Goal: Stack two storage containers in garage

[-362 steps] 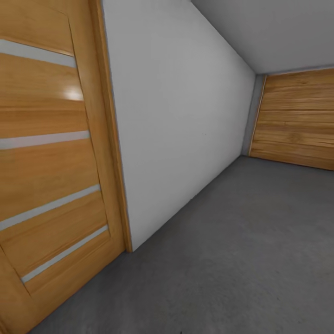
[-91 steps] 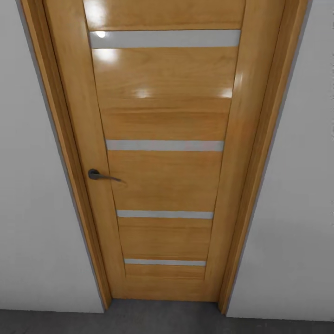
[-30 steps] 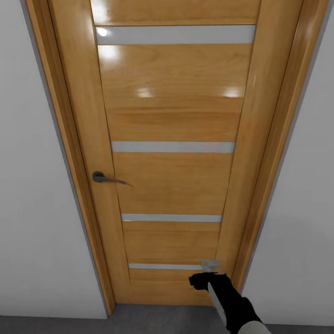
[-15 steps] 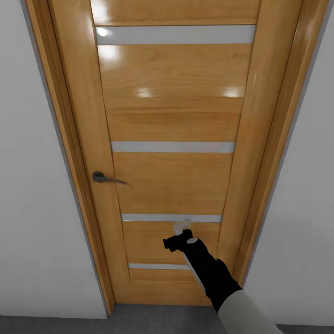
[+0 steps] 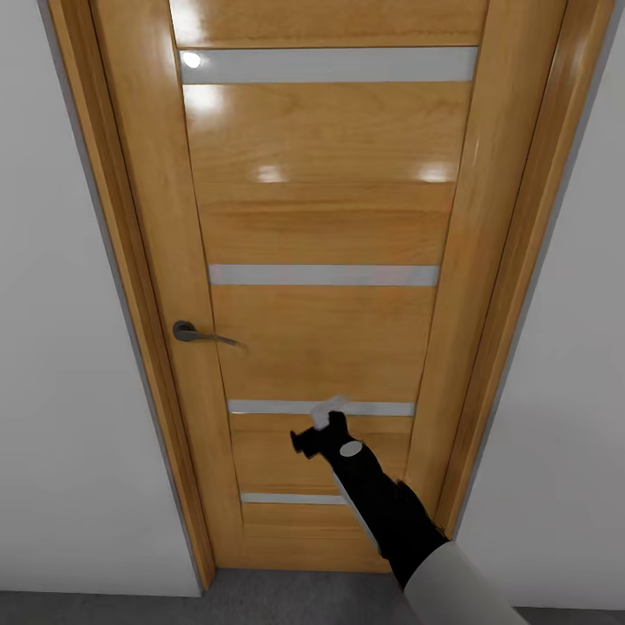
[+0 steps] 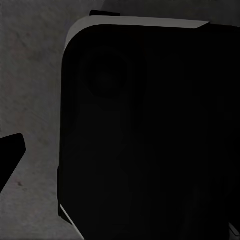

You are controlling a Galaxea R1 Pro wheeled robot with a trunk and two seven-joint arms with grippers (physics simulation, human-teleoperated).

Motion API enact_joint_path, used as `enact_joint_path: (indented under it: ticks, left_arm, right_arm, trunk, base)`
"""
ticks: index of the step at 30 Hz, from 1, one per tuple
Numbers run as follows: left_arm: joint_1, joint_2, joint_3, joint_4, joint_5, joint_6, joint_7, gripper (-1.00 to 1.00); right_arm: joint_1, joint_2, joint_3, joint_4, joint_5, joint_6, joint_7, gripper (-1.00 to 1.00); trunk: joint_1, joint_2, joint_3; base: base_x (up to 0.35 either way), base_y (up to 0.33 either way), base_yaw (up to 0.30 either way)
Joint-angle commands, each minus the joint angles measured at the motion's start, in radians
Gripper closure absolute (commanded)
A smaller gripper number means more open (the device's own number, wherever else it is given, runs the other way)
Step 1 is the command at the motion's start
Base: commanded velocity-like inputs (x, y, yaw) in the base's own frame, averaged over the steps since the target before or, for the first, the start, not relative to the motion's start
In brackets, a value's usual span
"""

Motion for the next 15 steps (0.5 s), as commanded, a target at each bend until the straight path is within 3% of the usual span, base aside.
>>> enact_joint_path:
  ticks: [1,2,3,9,15]
  left_arm:
    - [0.000,0.000,0.000,-0.001,0.010,-0.001,0.000,-1.00]
    - [0.000,-0.001,0.000,-0.001,0.010,0.000,0.000,-1.00]
    - [0.000,-0.001,0.000,-0.001,0.010,-0.001,0.000,-1.00]
    - [0.000,-0.001,0.000,-0.001,0.010,0.000,0.000,-1.00]
    - [0.000,-0.002,0.000,-0.001,0.010,0.000,0.000,-1.00]
  right_arm:
    - [-0.001,0.000,0.034,0.002,0.010,-0.031,0.000,-1.00]
    - [-0.001,0.000,0.050,0.005,0.008,-0.072,0.000,-1.00]
    - [-0.001,0.000,0.067,0.025,0.003,-0.174,0.000,-1.00]
    - [-0.011,0.000,0.073,0.073,0.002,-0.244,-0.002,-1.00]
    - [-0.124,0.000,0.073,0.228,-0.001,-0.307,-0.004,-1.00]
  trunk:
    - [0.000,-0.001,-0.001]
    - [0.000,-0.001,-0.001]
    - [0.000,-0.001,-0.001]
    - [0.000,-0.001,-0.001]
    - [0.000,-0.001,-0.001]
  base:
    - [0.000,0.000,0.000]
    - [0.000,0.000,0.000]
    - [0.000,0.000,0.000]
    - [0.000,0.000,0.000]
    - [0.000,0.000,0.000]
